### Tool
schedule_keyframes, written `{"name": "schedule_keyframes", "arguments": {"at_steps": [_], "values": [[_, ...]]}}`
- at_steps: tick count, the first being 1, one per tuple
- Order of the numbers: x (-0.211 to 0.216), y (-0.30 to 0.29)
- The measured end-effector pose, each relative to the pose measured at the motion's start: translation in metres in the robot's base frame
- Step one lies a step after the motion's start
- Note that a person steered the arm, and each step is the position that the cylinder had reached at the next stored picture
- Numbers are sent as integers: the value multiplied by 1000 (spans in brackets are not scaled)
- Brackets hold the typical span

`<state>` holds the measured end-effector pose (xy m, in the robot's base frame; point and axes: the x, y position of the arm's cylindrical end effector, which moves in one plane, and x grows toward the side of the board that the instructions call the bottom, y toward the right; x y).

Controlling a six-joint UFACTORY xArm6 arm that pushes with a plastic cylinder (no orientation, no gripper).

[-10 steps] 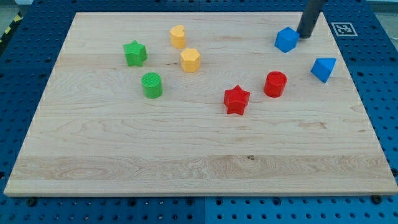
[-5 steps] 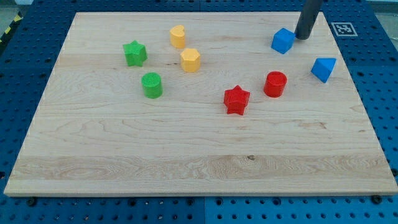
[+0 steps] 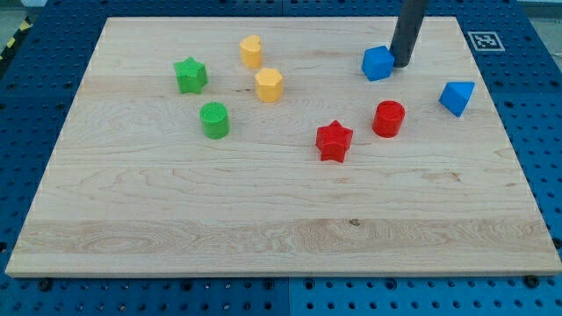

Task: Slide the blue cube towards down and left

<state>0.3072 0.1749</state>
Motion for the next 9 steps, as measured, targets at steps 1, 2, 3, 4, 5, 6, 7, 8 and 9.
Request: {"name": "schedule_keyframes", "arguments": {"at_steps": [1,2,3,4,5,6,7,8,9], "values": [[5,0],[6,0],[11,0],[19,0],[21,0],[18,-6],[11,-22],[8,-39],[8,-58]]}}
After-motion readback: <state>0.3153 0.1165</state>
